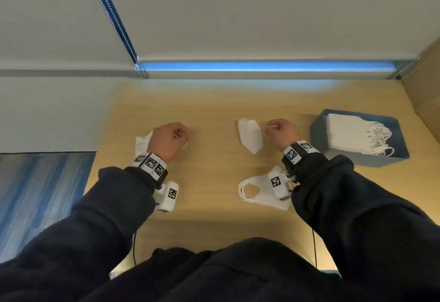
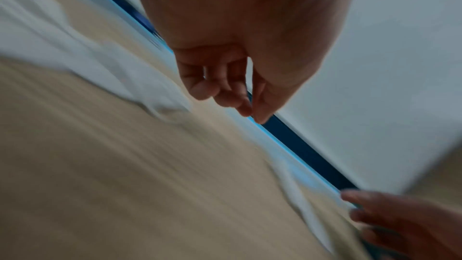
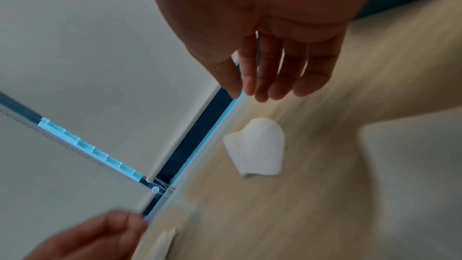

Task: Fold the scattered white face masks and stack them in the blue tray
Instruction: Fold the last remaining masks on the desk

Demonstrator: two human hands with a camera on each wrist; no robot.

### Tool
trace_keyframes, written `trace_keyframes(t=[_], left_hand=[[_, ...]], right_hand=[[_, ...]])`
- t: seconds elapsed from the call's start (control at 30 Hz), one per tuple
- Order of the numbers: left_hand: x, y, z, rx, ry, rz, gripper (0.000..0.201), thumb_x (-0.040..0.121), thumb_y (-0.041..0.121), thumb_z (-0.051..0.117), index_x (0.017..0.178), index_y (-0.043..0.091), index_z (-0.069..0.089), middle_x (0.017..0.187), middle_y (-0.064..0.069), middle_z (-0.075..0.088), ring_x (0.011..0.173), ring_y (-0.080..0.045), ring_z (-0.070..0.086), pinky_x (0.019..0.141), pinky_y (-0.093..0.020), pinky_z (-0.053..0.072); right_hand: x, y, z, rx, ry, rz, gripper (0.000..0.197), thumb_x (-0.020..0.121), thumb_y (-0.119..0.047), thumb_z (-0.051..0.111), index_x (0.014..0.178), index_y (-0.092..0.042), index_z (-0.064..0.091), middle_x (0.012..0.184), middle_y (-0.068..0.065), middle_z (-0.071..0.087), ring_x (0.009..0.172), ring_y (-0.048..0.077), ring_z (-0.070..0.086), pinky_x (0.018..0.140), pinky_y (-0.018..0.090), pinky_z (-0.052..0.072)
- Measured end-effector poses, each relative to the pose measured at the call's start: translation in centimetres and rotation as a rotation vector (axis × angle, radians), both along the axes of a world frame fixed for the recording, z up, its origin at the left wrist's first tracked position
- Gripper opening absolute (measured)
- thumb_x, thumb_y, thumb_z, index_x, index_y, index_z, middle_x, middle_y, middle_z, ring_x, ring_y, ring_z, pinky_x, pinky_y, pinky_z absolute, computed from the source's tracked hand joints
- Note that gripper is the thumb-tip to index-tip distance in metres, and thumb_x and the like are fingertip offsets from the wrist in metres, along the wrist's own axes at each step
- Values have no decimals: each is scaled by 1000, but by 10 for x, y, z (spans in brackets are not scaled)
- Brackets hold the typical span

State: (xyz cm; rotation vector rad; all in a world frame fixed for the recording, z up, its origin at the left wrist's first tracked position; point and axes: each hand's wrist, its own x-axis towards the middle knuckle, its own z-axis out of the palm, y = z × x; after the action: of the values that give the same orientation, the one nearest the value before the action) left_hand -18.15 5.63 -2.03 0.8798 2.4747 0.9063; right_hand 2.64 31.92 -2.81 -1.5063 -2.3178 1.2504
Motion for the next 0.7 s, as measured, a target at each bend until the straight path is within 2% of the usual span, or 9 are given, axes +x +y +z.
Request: trace_keyframes(t=[0.07, 0.13, 0.23, 0.33, 0.4, 0.5, 0.57, 0.63, 0.7], left_hand=[[-22, -26, 1, -45, 56, 100, 10, 86, 18, 73, 90, 27, 72, 89, 6, 70, 83, -16, 65, 78, -28, 49], [-35, -47, -3, -91, 101, 143, 17, 87, 12, 70, 94, 28, 69, 94, 3, 69, 85, -19, 64, 80, -32, 51], [-34, -61, -16, -112, 98, 123, 24, 88, 8, 66, 106, 23, 70, 98, 1, 69, 86, -21, 65, 86, -38, 55], [-20, -57, -27, -213, 89, 47, 47, 87, 29, 74, 132, 25, 59, 112, 4, 63, 100, -22, 64, 88, -34, 51], [-12, -50, -29, -301, 133, 8, 59, 89, 38, 70, 143, 24, 51, 122, 3, 61, 109, -24, 62, 89, -35, 50], [1, -36, -29, -314, 173, -68, 49, 94, 26, 60, 142, 25, 51, 108, 3, 73, 98, -24, 69, 82, -37, 55], [11, -29, -27, -299, 177, -125, 47, 93, 20, 60, 139, 27, 52, 95, 6, 76, 87, -21, 70, 74, -38, 57], [18, -23, -22, -245, 145, -134, 40, 92, 20, 64, 130, 27, 57, 91, 9, 75, 83, -17, 70, 73, -36, 57], [23, -20, -12, -155, 95, -106, 31, 89, 21, 69, 119, 28, 65, 89, 12, 72, 83, -13, 68, 76, -33, 56]], right_hand=[[-23, 7, -6, -37, -144, 39, 49, 87, -34, 75, 130, -16, 61, 130, 8, 65, 117, 29, 61, 95, 36, 50], [-37, 6, -13, 48, -288, 148, 68, 77, -43, 83, 135, -16, 57, 130, 6, 62, 116, 31, 61, 94, 39, 51], [-45, -5, -19, 149, -375, 284, 60, 74, -45, 83, 126, -22, 62, 122, 8, 64, 100, 29, 63, 86, 39, 54], [-45, -19, -7, 81, -256, 279, 46, 81, -28, 80, 121, -18, 59, 116, 9, 67, 92, 24, 60, 76, 36, 50], [-39, -27, 10, 8, -117, 223, 55, 79, -19, 83, 121, -21, 48, 105, 10, 67, 83, 28, 66, 65, 40, 58], [-25, -36, 44, -91, 139, 179, 68, 81, -6, 81, 131, -30, 40, 87, 14, 66, 58, 33, 70, 47, 37, 58], [-15, -37, 65, -174, 264, 184, 55, 87, -4, 74, 129, -31, 51, 90, 19, 68, 63, 37, 72, 51, 39, 60], [-8, -36, 78, -291, 316, 169, 26, 95, -3, 64, 115, -19, 69, 106, 23, 70, 84, 38, 73, 60, 42, 63], [-1, -35, 81, -432, 322, 136, 23, 97, 0, 58, 108, -10, 75, 118, 25, 68, 95, 32, 72, 69, 39, 64]])
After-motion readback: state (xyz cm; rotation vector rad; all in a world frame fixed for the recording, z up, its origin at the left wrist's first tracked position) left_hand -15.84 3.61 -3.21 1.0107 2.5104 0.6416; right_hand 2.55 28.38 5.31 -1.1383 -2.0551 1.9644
